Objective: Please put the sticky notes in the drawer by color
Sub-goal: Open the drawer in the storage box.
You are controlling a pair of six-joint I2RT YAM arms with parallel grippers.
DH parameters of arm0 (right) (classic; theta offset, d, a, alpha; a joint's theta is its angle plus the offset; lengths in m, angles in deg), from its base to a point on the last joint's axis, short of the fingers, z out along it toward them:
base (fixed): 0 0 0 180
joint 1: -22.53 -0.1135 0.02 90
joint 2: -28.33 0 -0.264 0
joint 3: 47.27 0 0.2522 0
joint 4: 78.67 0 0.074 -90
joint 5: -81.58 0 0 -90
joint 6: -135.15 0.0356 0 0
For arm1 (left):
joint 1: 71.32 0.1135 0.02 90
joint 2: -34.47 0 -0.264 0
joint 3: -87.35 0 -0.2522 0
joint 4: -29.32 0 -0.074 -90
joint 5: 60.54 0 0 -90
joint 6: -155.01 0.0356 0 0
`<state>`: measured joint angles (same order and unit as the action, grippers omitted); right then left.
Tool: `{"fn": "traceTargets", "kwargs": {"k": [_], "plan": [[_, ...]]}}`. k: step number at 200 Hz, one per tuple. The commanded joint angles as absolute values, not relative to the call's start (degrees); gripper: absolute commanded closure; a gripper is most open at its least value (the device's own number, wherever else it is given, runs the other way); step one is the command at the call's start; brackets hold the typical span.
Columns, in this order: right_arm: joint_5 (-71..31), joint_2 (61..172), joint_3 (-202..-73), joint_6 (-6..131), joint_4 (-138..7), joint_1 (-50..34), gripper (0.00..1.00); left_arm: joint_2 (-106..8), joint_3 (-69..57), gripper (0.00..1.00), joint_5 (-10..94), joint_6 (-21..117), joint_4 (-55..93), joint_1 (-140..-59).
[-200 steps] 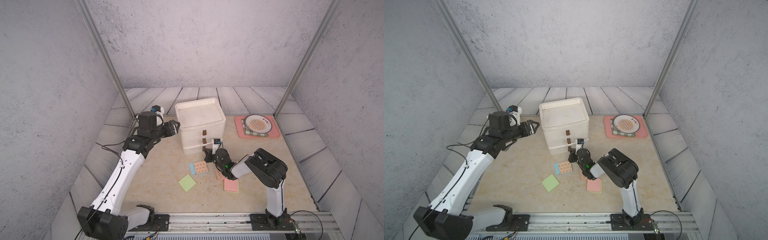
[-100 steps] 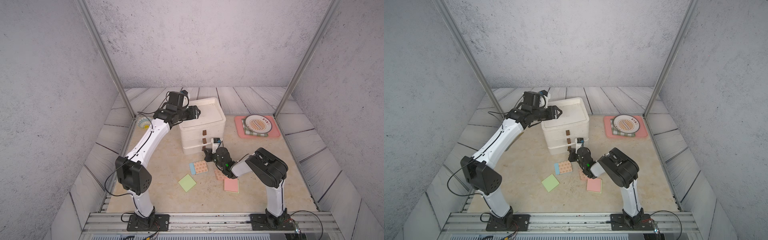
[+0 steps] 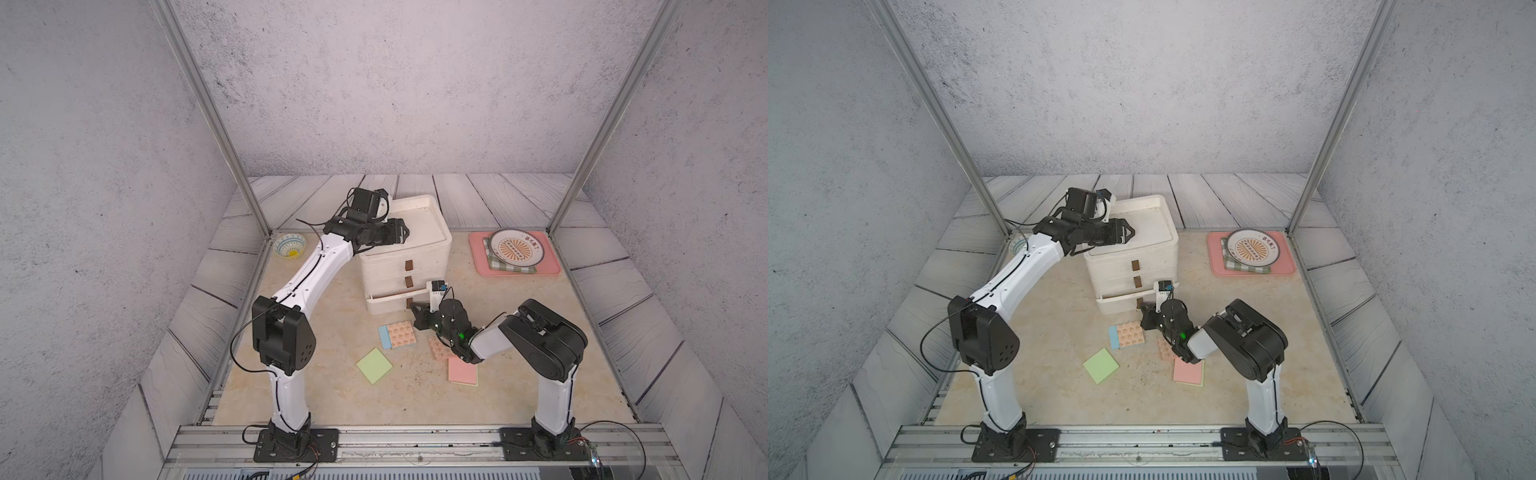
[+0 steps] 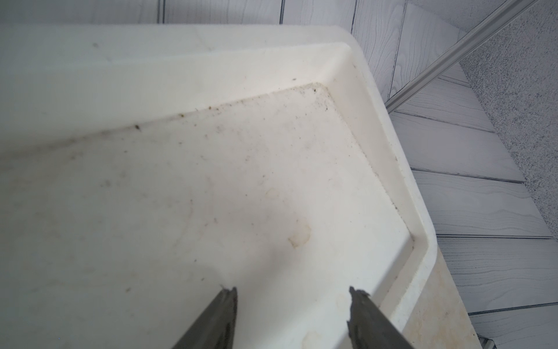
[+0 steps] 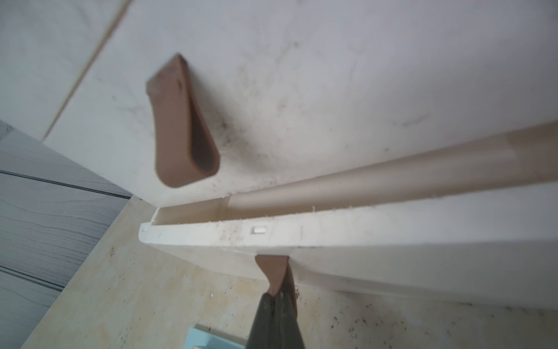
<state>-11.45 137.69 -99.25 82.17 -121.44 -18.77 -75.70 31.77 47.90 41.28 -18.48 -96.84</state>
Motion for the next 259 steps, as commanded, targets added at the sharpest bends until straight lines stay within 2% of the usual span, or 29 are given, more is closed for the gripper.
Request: {"fn": "traceTargets", "kwargs": {"k": [1,116,177,241,259], "plan": [[-13.94,132.18,-96.63,84.28,-119.48,-19.23,1.00,-78.03,30.71,0.36,48.49,41.54,-21.55,-96.72],[-17.63,119.61,-91.52,85.48,-107.15,-19.73,1.00,-77.87,29.44,0.34,48.94,42.27,-22.47,-96.69],[-13.47,108.96,-86.92,85.76,-97.78,-19.25,1.00,-77.15,27.88,0.33,48.81,42.08,-22.41,-96.54],[-13.14,104.11,-89.92,85.12,-86.64,-18.85,1.00,-74.94,27.39,0.30,49.34,42.66,-24.10,-96.50],[-11.24,100.81,-89.56,85.58,-80.77,-18.71,0.82,-72.64,26.89,0.29,49.94,42.90,-25.15,-96.48]]}}
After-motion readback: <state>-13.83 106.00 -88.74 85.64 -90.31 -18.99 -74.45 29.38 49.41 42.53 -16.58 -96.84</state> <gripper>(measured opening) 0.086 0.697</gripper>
